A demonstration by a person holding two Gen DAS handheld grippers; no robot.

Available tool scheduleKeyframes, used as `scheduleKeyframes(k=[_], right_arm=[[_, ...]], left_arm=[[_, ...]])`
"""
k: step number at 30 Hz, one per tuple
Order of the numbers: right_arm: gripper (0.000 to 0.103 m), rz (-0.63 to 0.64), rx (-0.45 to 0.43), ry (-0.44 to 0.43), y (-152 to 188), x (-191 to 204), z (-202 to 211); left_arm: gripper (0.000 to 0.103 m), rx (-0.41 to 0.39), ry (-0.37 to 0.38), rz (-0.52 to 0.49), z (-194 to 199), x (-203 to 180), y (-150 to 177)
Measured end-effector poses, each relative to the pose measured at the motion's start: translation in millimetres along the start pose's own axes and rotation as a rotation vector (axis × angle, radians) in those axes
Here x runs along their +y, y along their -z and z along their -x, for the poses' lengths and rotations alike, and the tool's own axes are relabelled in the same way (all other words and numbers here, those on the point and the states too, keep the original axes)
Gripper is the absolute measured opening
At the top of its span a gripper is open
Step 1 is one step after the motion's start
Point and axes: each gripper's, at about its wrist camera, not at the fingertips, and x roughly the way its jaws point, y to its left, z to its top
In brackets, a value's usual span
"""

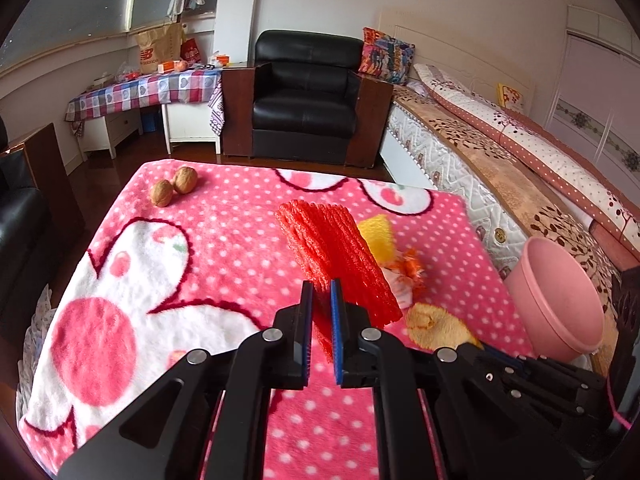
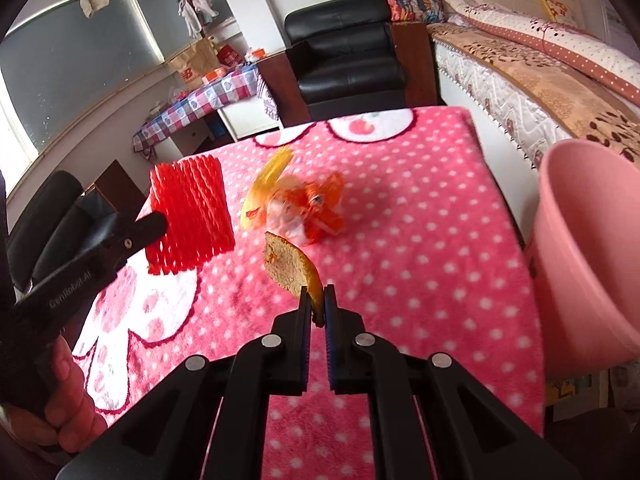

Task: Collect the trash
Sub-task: 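Carry the red foam mesh and tan chip over the pink bucket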

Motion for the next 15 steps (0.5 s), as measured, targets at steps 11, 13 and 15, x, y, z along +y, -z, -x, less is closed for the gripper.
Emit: scheduleKeyframes(k=[11,13,15], right_arm=[[0.006,-0.092,-0.084,0.08,-10.3,-49.5,37.5],[0.006,-0.11,-0.103,0.099,-11.9,-60.6,45.5],[0.006,-0.133,-0.122,0.118,-13.3,-71.9,53.0]], left_arm=[[0.008,-0.011,0.063,-0.093,-3.3,-57.7,-0.2],[0.008,-0.016,0.08,-0.113,-4.5,-70.1,-2.4],[0.008,-0.019,0.098,-0.133,-5.8,-83.1,-4.2]])
